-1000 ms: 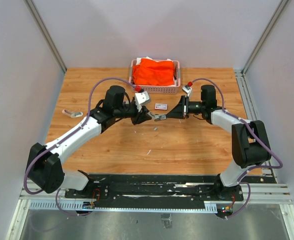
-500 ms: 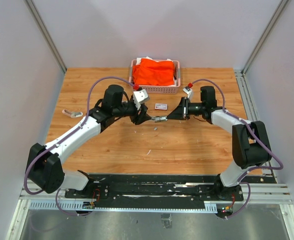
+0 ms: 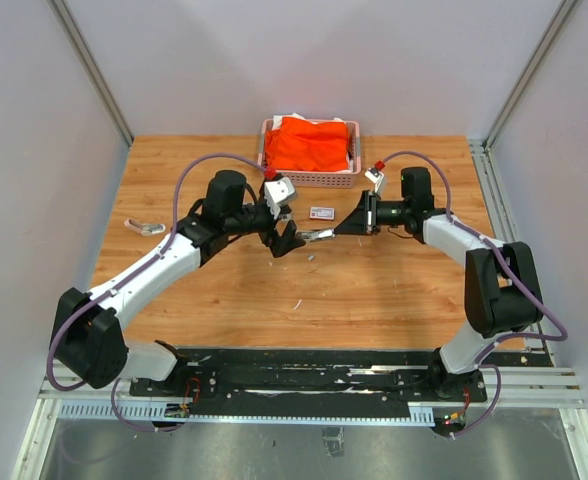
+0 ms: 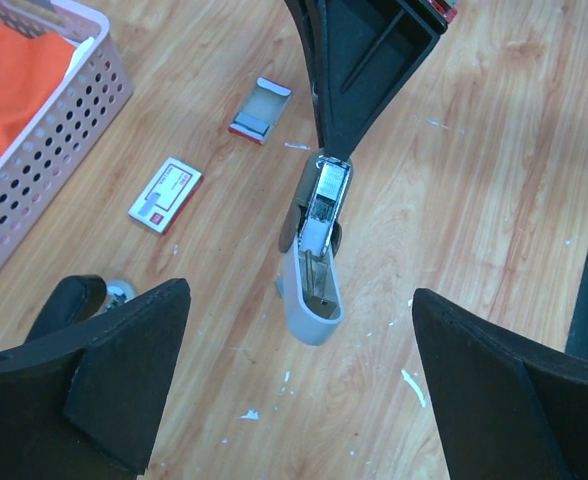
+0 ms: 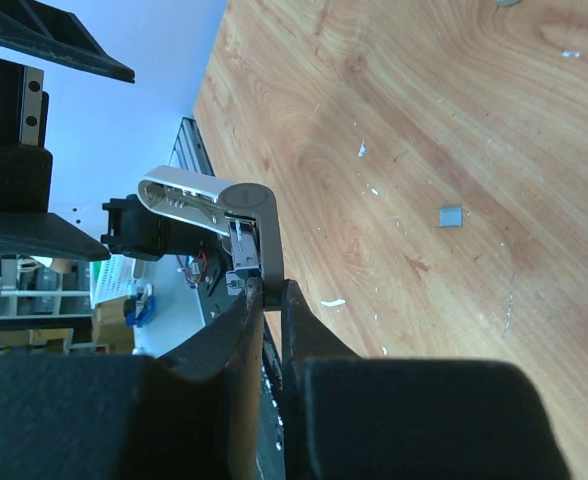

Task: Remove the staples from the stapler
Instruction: Unload the staple at the center of the board.

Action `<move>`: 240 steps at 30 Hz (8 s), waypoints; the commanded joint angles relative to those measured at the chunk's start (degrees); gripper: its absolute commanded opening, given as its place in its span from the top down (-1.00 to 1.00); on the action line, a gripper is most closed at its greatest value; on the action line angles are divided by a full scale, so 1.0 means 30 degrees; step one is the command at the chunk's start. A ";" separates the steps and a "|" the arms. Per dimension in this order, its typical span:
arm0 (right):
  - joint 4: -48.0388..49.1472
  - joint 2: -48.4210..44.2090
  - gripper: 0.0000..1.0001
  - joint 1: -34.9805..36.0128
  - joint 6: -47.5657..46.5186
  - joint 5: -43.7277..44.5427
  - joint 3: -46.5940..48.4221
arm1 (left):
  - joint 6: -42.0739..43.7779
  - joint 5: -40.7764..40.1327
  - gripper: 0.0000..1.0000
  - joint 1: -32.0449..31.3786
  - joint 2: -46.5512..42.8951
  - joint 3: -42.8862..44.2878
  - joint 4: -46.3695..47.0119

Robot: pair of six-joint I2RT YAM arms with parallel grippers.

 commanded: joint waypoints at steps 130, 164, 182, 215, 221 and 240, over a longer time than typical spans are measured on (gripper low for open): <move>-0.5484 -0.4843 0.27 -0.0643 -0.9876 0.7196 0.1714 | 0.8108 -1.5293 0.74 -0.3388 0.3737 -0.0986 0.1036; -0.4849 -0.4844 0.27 -0.2905 -0.8341 0.6435 0.1165 | 0.7920 -2.1524 0.83 -0.6965 0.8102 -0.1725 0.4459; -0.4653 -0.4992 0.26 -0.3169 -0.8066 0.6214 0.1019 | 0.7877 -2.2044 0.86 -0.7419 0.8768 -0.1326 0.3796; 0.4592 -0.5666 -0.32 0.0504 -1.5903 0.3376 -0.5271 | 0.0862 -0.9114 1.00 -0.2637 0.5742 0.2706 -0.4223; 0.4080 -0.5114 -0.32 0.1815 -1.6426 0.3994 -0.5078 | 0.1125 -1.2617 1.00 -0.2715 0.5989 0.2597 -0.3808; 0.6080 -0.4611 -0.10 0.5658 -1.7684 0.7783 -0.5657 | -0.3985 -0.7835 0.99 -0.2099 0.6171 0.3794 -0.4014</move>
